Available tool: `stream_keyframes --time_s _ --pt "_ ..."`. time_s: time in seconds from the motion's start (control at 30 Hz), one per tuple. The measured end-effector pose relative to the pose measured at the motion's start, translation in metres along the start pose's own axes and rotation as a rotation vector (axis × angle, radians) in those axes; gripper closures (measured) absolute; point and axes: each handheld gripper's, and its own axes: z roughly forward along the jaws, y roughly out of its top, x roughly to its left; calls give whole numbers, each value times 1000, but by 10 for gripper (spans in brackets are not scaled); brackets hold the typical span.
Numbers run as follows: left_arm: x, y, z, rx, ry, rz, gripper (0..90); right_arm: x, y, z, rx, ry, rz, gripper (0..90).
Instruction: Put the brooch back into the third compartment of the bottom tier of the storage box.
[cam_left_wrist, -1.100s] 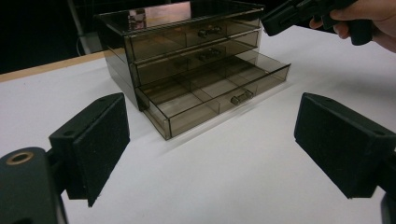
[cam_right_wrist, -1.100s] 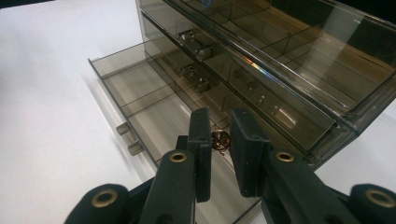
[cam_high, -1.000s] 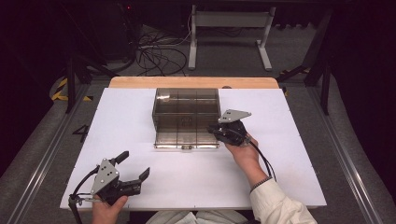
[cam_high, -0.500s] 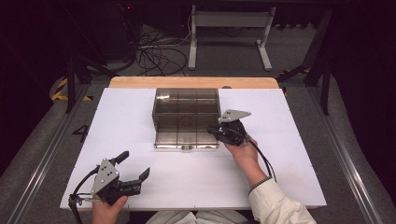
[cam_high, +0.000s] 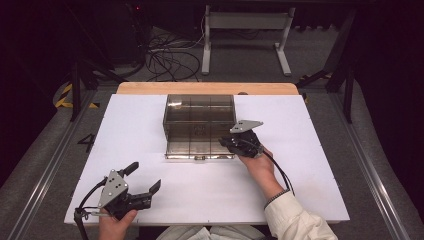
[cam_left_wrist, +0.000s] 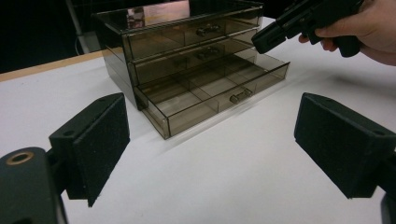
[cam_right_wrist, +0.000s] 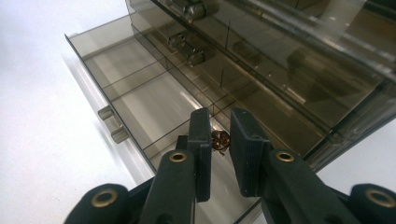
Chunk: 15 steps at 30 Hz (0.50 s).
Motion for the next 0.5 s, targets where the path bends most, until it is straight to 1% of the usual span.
stream_keyframes --time_s 0.33,0.5 --pt "0 0 0 2 -1 -4 113 2 -5 10 40 7 -2 789" --pt "0 0 1 2 -2 -5 113 2 -6 13 49 11 1 789"
